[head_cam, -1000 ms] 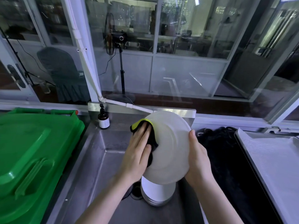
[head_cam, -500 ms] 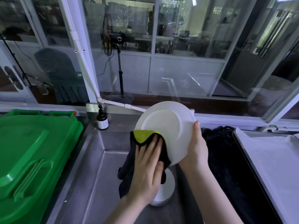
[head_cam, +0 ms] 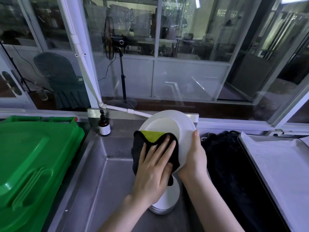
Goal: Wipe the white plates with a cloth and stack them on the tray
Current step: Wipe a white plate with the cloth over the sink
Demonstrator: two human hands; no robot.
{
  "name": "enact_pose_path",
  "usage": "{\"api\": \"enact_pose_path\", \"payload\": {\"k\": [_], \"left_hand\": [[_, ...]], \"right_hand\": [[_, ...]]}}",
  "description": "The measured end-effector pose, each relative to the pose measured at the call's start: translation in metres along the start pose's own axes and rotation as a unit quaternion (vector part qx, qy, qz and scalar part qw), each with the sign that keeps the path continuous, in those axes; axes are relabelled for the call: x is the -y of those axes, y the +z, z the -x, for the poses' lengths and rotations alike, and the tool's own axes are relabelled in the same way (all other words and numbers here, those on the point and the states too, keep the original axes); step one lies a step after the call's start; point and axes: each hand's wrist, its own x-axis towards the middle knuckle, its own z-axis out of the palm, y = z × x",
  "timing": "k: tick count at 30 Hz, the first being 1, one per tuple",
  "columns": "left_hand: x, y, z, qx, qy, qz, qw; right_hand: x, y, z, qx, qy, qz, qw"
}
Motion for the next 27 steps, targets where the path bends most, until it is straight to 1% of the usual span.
{"api": "enact_pose_path", "payload": {"k": [2,4,7,8,10,11,12,14,16,17,19,21,24,25,27], "left_hand": [[-0.006,-0.005,-0.012,0.032,0.007,-0.017,0.999],[-0.006,-0.011,-0.025,0.063,0.0,-0.019,0.998],[0.002,-0.017,-0.047,0.094,-0.037,0.027,0.995],[0.006,-0.017,-0.053,0.093,-0.065,0.055,0.992],[0.013,-0.016,-0.058,0.067,-0.131,0.095,0.984],[0.013,-0.017,-0.056,0.054,-0.151,0.103,0.982],[0.011,-0.017,-0.051,0.048,-0.152,0.105,0.982],[0.001,-0.017,-0.037,0.057,-0.1,0.1,0.988],[-0.007,-0.014,-0.023,0.073,-0.024,0.055,0.996],[-0.009,-0.013,-0.018,0.082,0.001,0.031,0.996],[-0.009,-0.013,-0.02,0.094,0.009,0.021,0.995],[-0.005,-0.016,-0.03,0.097,-0.026,0.054,0.993],[0.008,-0.02,-0.051,0.073,-0.142,0.112,0.981],[0.012,-0.021,-0.055,0.062,-0.161,0.111,0.979],[0.014,-0.02,-0.051,0.054,-0.145,0.082,0.985]], "right_hand": [[-0.008,-0.001,0.006,0.024,0.004,0.012,1.0],[-0.013,-0.002,0.011,0.031,0.01,0.017,0.999],[-0.016,-0.003,0.017,0.045,0.002,0.04,0.998],[-0.017,-0.002,0.019,0.049,-0.01,0.057,0.997],[-0.016,-0.001,0.021,0.059,-0.034,0.083,0.994],[-0.014,-0.002,0.022,0.063,-0.041,0.089,0.993],[-0.011,-0.002,0.022,0.063,-0.047,0.088,0.993],[-0.008,-0.004,0.021,0.056,-0.06,0.086,0.993],[-0.007,-0.006,0.021,0.062,-0.06,0.081,0.993],[-0.008,-0.006,0.021,0.066,-0.056,0.082,0.993],[-0.009,-0.007,0.023,0.071,-0.046,0.076,0.994],[-0.012,-0.009,0.024,0.075,-0.05,0.084,0.992],[-0.016,-0.008,0.029,0.087,-0.047,0.113,0.989],[-0.016,-0.008,0.03,0.086,-0.042,0.113,0.989],[-0.011,-0.008,0.029,0.078,-0.039,0.114,0.99]]}}
